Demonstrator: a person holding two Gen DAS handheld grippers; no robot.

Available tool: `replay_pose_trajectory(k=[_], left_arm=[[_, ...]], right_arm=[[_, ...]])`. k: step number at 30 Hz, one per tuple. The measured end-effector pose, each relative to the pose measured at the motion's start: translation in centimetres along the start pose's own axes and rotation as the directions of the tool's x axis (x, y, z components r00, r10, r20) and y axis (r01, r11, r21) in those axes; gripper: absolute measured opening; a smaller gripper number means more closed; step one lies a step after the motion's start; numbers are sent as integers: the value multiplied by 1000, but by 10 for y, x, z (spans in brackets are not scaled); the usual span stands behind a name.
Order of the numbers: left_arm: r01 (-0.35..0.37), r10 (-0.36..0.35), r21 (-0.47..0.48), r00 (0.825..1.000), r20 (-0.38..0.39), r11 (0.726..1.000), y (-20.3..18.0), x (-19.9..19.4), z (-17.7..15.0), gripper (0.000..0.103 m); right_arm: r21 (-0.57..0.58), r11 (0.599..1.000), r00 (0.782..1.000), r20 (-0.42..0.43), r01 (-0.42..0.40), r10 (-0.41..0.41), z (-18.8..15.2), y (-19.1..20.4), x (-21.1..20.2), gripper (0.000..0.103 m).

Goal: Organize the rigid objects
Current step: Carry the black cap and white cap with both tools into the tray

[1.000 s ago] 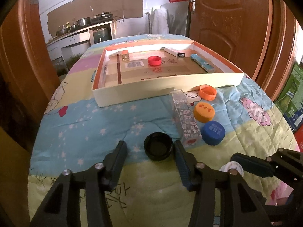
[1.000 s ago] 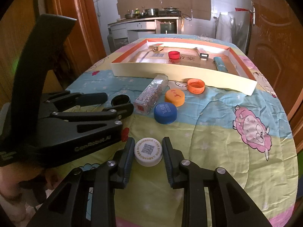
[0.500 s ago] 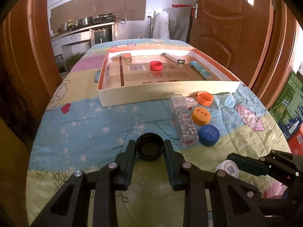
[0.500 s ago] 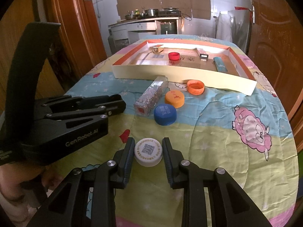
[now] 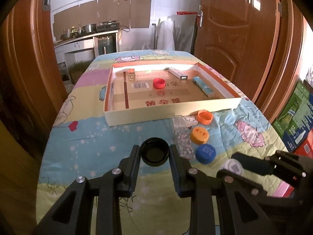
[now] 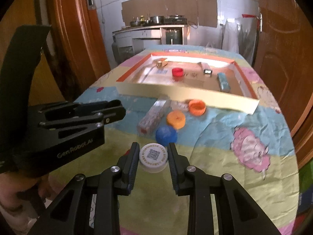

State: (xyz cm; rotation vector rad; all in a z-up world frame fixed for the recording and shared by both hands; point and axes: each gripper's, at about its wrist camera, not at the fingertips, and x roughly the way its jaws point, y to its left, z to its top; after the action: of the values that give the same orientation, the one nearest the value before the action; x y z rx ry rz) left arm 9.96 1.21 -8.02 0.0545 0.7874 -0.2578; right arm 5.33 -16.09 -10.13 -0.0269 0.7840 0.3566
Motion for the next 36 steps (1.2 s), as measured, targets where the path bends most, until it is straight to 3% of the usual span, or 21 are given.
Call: replay_pose_trajectory(k=[16, 36], left_arm=[[-10, 9, 12, 999, 47, 1000, -2, -1, 40, 30], [-14, 16, -30, 999, 39, 999, 12, 27, 99, 30]], right_arm=[[-39, 998, 996, 80, 54, -51, 52, -26, -13, 30], [0, 999, 996, 72, 53, -53, 108, -65, 10, 30]])
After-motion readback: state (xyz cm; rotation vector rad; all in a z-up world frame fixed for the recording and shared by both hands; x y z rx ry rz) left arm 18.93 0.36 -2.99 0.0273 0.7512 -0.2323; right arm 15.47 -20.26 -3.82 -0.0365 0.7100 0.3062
